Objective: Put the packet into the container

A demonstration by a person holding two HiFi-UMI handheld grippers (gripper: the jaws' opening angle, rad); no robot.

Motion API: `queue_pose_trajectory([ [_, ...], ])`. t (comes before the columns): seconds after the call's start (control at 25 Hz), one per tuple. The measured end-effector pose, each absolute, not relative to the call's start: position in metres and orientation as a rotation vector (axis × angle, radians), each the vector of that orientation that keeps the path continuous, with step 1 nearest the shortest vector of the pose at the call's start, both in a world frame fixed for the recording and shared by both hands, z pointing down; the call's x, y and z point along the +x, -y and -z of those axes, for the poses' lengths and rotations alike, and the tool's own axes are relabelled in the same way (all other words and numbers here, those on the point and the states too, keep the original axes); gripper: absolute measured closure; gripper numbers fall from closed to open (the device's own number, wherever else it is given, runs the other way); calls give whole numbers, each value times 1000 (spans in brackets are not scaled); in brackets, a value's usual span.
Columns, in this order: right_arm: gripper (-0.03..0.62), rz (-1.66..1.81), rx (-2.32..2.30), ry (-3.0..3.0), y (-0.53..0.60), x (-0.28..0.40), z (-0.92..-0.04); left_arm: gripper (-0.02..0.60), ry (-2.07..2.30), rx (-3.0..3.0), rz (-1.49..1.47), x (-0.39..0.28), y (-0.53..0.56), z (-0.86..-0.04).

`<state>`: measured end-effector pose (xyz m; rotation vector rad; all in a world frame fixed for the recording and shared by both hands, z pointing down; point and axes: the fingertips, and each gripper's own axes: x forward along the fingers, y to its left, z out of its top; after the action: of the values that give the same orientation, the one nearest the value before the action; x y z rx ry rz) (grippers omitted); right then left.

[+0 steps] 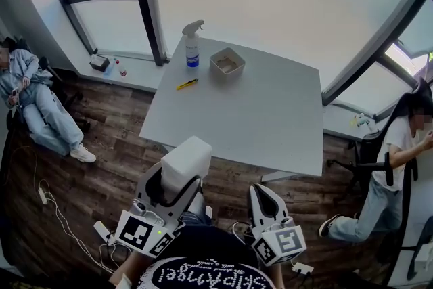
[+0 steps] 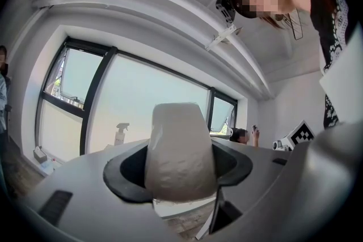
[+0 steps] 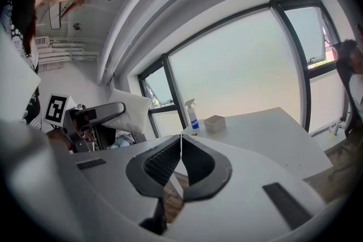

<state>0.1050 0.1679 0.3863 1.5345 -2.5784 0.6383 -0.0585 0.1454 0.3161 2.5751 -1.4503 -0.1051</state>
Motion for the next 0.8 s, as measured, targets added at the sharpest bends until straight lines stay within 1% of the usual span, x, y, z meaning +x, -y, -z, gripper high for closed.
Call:
queue_pose_trajectory([
  [0.48, 579, -626, 1589, 2539, -108, 99, -384, 304, 1362, 2599, 102, -59, -75, -317],
  [0.8, 579, -622, 1622, 2526, -58, 82, -375, 304, 1315, 2624, 86, -71, -22, -311],
])
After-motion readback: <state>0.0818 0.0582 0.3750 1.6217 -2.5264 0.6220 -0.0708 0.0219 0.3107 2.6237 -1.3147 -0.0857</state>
